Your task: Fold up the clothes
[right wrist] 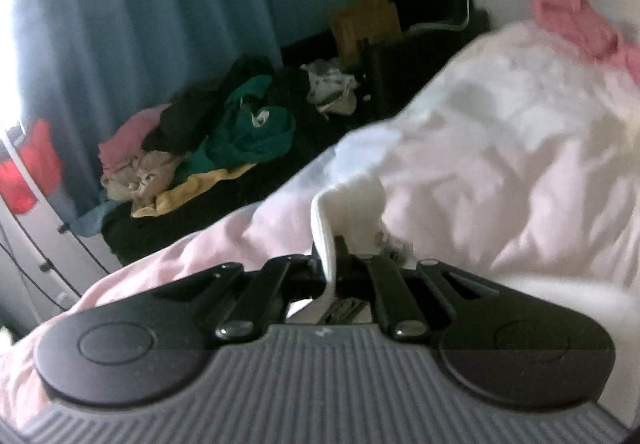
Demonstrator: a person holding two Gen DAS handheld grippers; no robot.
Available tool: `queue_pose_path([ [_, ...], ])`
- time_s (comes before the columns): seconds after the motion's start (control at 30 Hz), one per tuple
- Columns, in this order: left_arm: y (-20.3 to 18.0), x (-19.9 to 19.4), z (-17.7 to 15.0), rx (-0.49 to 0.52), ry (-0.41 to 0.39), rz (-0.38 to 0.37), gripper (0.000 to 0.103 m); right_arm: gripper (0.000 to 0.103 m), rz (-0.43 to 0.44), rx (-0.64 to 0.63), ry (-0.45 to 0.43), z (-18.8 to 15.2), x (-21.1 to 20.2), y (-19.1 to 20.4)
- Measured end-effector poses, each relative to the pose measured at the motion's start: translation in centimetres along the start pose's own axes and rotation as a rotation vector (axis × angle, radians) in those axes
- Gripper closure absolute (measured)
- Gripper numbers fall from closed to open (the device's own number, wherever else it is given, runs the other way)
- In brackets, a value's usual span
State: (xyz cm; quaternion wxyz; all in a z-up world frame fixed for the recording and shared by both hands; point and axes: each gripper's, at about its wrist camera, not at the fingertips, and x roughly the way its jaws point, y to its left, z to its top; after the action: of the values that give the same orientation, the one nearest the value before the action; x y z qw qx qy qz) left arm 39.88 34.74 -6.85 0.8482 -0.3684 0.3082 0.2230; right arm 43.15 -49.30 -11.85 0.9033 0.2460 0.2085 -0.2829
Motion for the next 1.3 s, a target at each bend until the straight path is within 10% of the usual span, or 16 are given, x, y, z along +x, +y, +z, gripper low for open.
queue_pose_path([
  [0.13, 0.7, -2.0, -0.1, 0.01, -0.011, -0.044, 0.07, 0.093, 0.051, 0.073, 0.059, -0.4, -1.9, -1.5],
  [0.2, 1.3, -3.8, -0.3, 0.018, -0.036, -0.061, 0.045, 0.09, 0.073, 0.115, 0.083, -0.7, -3.6, -2.2],
  [0.27, 2.6, -6.7, -0.8, 0.016, -0.076, -0.071, 0.037, 0.077, 0.112, 0.146, 0.094, -1.3, -6.0, -3.0],
  [0.33, 3.9, -9.2, -1.6, 0.014, -0.106, -0.099, 0.029, 0.039, 0.162, 0.168, 0.101, -2.3, -8.7, -4.0],
  [0.4, 5.7, -11.8, -2.7, 0.013, -0.123, -0.131, 0.023, 0.034, 0.215, 0.202, 0.104, -3.4, -11.5, -5.2],
  [0.63, 13.4, -17.4, -7.3, -0.086, -0.043, -0.169, 0.022, 0.034, 0.37, 0.448, 0.207, -7.4, -17.5, -11.6],
  [0.9, 18.7, -14.6, -11.7, -0.2, -0.054, -0.114, 0.024, 0.035, 0.444, 0.667, 0.416, -12.8, -15.8, -13.4],
  [1.3, 12.4, -7.1, -7.4, -0.233, -0.07, -0.037, 0.037, 0.035, 0.438, 0.618, 0.166, -9.7, -7.8, -8.8],
])
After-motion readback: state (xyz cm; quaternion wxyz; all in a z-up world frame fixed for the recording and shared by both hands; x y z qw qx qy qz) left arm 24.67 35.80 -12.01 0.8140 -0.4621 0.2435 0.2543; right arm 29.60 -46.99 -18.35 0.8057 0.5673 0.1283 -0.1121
